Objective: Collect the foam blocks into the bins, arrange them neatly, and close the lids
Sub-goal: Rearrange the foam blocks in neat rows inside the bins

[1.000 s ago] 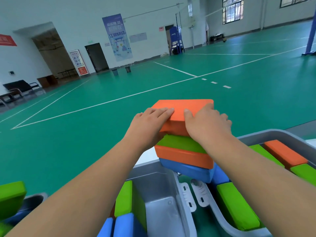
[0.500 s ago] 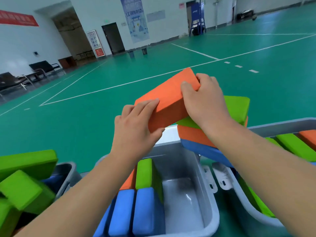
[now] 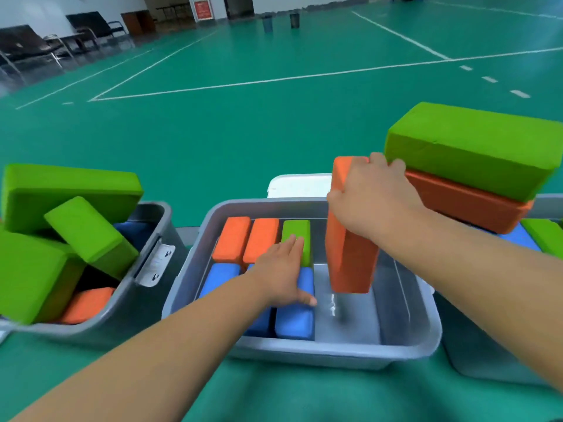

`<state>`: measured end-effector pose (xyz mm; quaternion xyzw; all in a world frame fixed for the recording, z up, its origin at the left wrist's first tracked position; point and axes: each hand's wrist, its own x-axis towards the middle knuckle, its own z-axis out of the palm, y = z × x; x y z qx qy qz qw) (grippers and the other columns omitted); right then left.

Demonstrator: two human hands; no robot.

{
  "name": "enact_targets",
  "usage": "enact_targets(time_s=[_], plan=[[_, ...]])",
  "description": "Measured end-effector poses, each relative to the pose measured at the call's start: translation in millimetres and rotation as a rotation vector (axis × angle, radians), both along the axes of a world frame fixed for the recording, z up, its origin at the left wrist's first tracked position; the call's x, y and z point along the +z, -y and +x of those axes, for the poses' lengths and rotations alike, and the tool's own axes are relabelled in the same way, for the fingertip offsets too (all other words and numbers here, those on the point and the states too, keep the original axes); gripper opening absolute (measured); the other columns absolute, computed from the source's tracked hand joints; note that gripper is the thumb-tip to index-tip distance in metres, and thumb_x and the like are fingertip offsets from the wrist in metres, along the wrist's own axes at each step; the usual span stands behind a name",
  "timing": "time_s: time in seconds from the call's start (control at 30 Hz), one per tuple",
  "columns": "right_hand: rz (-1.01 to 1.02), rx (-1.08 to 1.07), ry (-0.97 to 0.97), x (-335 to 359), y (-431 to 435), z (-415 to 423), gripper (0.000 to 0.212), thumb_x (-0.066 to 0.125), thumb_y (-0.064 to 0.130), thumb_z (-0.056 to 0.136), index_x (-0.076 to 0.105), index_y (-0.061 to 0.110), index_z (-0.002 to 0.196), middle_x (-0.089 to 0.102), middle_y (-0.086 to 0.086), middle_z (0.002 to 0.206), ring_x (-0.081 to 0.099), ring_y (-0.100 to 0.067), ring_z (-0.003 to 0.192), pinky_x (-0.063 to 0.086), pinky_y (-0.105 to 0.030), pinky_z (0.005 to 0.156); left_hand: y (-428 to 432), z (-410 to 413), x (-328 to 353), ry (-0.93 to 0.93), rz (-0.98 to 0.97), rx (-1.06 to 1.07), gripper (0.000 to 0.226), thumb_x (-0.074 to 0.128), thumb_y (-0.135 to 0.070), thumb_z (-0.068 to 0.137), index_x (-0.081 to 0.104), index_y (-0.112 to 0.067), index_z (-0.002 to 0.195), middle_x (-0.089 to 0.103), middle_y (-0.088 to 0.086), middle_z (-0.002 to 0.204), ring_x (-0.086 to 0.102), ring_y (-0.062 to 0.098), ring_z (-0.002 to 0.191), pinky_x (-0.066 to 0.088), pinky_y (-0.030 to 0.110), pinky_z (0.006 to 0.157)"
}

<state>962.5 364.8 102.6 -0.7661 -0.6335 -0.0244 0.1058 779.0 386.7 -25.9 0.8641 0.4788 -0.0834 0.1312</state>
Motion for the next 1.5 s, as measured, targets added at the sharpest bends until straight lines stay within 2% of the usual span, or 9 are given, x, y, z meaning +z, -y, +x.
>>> enact_targets(time_s=[0.1,0.27,0.37,0.6,0.87,1.0,1.07,1.33,1.5], plan=[[-0.148,0.025,0.046,-42.8,2.9,-16.4,0.069,0.047,0.052,0.092,0.047,-0.003,0.134,0.049,-0.022,0.132,0.044,-0.043,0.12,0.041,-0.049,0.099,2.0,-15.2,-15.7,-0.176,-0.105,-0.101,0.124,0.066,-0.073,0.085,-0.003,-0.009,0.166,-0.011,0.01,0.174,-0.003,0.03,0.161,-0.001,0.037,0.127],[-0.295,0.075,-0.001,-104.2,22.9,-38.6,0.056,0.048,0.045,0.098,0.04,0.004,0.135,0.038,-0.014,0.136,0.038,-0.041,0.121,0.041,-0.05,0.098,-5.0,-26.5,-38.3,-0.209,-0.046,-0.124,0.125,0.058,-0.083,0.083,-0.001,-0.011,0.166,-0.01,0.01,0.174,0.001,0.037,0.16,0.007,0.046,0.13],[-0.323,0.051,-0.029,-126.1,36.0,-47.8,0.051,0.049,0.043,0.1,0.036,0.006,0.134,0.032,-0.014,0.137,0.037,-0.039,0.113,0.033,-0.045,0.084,-5.6,-31.4,-40.6,-0.209,-0.036,-0.123,0.124,0.056,-0.084,0.083,0.0,-0.011,0.167,-0.009,0.01,0.174,0.002,0.036,0.16,0.01,0.047,0.129],[-0.484,0.077,0.023,-146.9,58.4,-62.2,0.072,0.054,0.048,0.1,0.027,0.0,0.147,0.024,-0.016,0.141,0.046,-0.04,0.113,0.031,-0.042,0.081,-8.4,-37.4,-40.7,-0.181,-0.076,-0.092,0.124,0.058,-0.084,0.081,0.0,-0.016,0.167,-0.011,0.005,0.174,0.002,0.032,0.161,0.016,0.052,0.128],[-0.697,0.213,0.051,-146.7,54.6,-58.3,0.056,0.045,0.048,0.101,0.046,0.004,0.136,0.035,-0.019,0.136,0.049,-0.034,0.112,0.047,-0.041,0.089,-9.8,-27.0,-38.0,-0.226,-0.111,-0.084,0.127,0.063,-0.084,0.078,0.001,-0.016,0.167,-0.012,0.002,0.174,0.006,0.033,0.16,0.018,0.053,0.128],[-0.806,0.268,0.124,-116.6,53.2,-60.7,0.049,0.031,0.041,0.111,0.065,0.01,0.126,0.056,-0.017,0.126,0.047,-0.029,0.11,0.03,-0.031,0.08,-10.3,-24.7,-34.9,-0.254,-0.102,-0.084,0.128,0.066,-0.083,0.076,0.007,-0.015,0.167,-0.007,0.004,0.175,0.009,0.033,0.16,0.021,0.052,0.127],[-0.862,0.305,0.184,-112.7,50.6,-55.5,0.043,0.042,0.041,0.108,0.065,0.011,0.127,0.057,-0.015,0.128,0.05,-0.03,0.108,0.032,-0.031,0.082,-11.2,-22.3,-34.4,-0.259,-0.089,-0.095,0.126,0.067,-0.082,0.076,0.011,-0.013,0.166,-0.004,0.006,0.175,0.01,0.034,0.16,0.022,0.052,0.126],[-0.788,0.367,0.113,-89.3,38.5,-22.6,0.043,0.044,0.046,0.103,0.072,0.017,0.119,0.07,-0.01,0.118,0.064,-0.03,0.108,0.053,-0.039,0.094,-6.4,4.3,-28.9,-0.136,-0.057,-0.209,0.112,0.076,-0.069,0.08,0.025,-0.013,0.162,0.014,0.01,0.173,0.02,0.029,0.158,0.028,0.046,0.124],[-0.41,0.293,0.065,-56.9,29.6,9.8,0.038,0.045,0.039,0.101,0.076,0.017,0.107,0.074,-0.007,0.108,0.066,-0.029,0.103,0.056,-0.039,0.088,-5.6,25.1,-33.6,-0.117,-0.044,-0.224,0.105,0.075,-0.068,0.081,0.033,-0.007,0.156,0.034,0.014,0.163,0.034,0.033,0.15,0.035,0.044,0.12]])
